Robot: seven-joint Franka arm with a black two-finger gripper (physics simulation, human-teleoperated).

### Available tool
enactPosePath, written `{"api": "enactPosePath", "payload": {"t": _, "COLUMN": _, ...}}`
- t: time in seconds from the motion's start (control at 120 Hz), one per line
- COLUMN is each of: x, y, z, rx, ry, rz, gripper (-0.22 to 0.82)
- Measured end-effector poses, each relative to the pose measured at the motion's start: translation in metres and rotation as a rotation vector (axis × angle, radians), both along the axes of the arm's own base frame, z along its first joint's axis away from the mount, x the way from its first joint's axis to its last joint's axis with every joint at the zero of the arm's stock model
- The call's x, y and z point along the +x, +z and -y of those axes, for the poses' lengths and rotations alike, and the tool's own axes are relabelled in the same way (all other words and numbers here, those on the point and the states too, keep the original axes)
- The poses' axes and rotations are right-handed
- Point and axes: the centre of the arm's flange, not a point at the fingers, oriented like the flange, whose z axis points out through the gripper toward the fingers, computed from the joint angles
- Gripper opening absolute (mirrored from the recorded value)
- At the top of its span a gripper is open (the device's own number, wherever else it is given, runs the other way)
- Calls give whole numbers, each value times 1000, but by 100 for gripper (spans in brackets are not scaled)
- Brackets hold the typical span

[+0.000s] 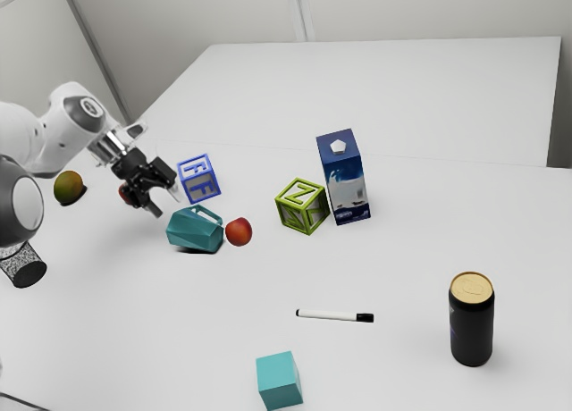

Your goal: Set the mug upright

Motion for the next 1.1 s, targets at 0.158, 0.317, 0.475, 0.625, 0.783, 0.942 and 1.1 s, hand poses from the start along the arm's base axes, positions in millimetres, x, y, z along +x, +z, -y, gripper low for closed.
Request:
{"api": "enactPosePath", "payload": {"t": 0.158, "x": -1, "y": -12, "z": 6, "rx": -26, "ry": -33, "rz": 7, "gripper": 60}}
{"api": "enactPosePath", "payload": {"t": 0.317, "x": -2, "y": -22, "z": 13, "rx": -62, "ry": -42, "rz": 14, "gripper": 60}}
{"api": "enactPosePath", "payload": {"t": 0.475, "x": -8, "y": -33, "z": 26, "rx": -109, "ry": -36, "rz": 11, "gripper": 59}}
{"api": "enactPosePath", "payload": {"t": 0.625, "x": -12, "y": -31, "z": 34, "rx": -127, "ry": -31, "rz": 24, "gripper": 45}}
{"api": "enactPosePath", "payload": {"t": 0.783, "x": -17, "y": -18, "z": 41, "rx": -127, "ry": -30, "rz": 42, "gripper": 23}}
{"api": "enactPosePath", "payload": {"t": 0.942, "x": -17, "y": -12, "z": 42, "rx": -124, "ry": -28, "rz": 52, "gripper": 3}}
{"api": "enactPosePath", "payload": {"t": 1.1, "x": -17, "y": -10, "z": 42, "rx": -122, "ry": -27, "rz": 52, "gripper": -9}}
